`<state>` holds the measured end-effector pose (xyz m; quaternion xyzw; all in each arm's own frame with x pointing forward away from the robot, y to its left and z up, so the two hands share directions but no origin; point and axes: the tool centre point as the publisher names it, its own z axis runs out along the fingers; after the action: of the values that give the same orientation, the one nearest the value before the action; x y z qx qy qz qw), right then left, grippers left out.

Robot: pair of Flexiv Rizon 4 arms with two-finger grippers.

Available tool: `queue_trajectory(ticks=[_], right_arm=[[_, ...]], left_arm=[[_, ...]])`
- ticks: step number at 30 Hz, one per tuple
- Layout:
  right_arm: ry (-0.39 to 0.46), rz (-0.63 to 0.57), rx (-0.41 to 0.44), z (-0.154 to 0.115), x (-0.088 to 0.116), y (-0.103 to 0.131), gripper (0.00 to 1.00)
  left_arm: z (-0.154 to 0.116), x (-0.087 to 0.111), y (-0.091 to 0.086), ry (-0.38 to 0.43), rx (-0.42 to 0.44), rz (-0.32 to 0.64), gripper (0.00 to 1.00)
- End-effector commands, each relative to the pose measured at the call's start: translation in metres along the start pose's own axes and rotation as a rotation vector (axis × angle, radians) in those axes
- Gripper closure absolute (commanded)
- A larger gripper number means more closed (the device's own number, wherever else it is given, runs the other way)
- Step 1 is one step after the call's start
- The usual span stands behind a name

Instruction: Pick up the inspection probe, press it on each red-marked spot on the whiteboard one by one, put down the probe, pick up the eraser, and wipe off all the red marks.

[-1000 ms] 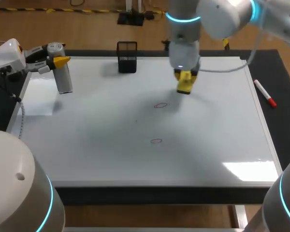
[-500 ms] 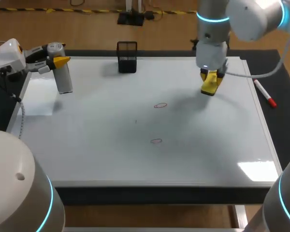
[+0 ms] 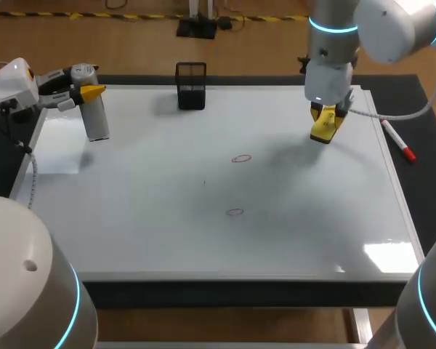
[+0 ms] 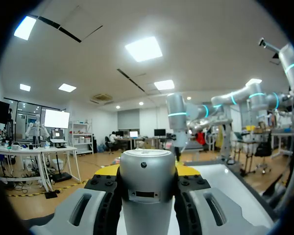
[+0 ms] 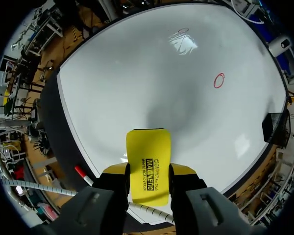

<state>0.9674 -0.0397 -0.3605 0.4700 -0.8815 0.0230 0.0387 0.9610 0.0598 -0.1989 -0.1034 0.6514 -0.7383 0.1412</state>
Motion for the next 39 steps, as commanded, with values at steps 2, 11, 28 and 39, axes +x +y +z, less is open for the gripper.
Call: queue_trajectory(ticks=[2, 11, 28, 39], right_arm=[[0.001, -0.001, 0.002, -0.001, 0.001, 0.0, 1.0], [0.001, -0.001, 0.002, -0.001, 0.001, 0.0, 1.0], [0.001, -0.001, 0.002, -0.001, 0.001, 0.0, 1.0], [0.001, -0.001, 0.002, -0.001, 0.001, 0.0, 1.0]], left_arm=[[0.0, 0.001, -0.001, -0.002, -0.001, 0.001, 1.0], [0.012, 0.012, 0.004, 0.018, 0.001, -0.003, 1.0], [0.109, 0.082, 0.007, 0.104, 0.048, -0.01, 1.0], [0.18, 0.115, 0.025, 0.146, 0.055, -0.056, 1.0]])
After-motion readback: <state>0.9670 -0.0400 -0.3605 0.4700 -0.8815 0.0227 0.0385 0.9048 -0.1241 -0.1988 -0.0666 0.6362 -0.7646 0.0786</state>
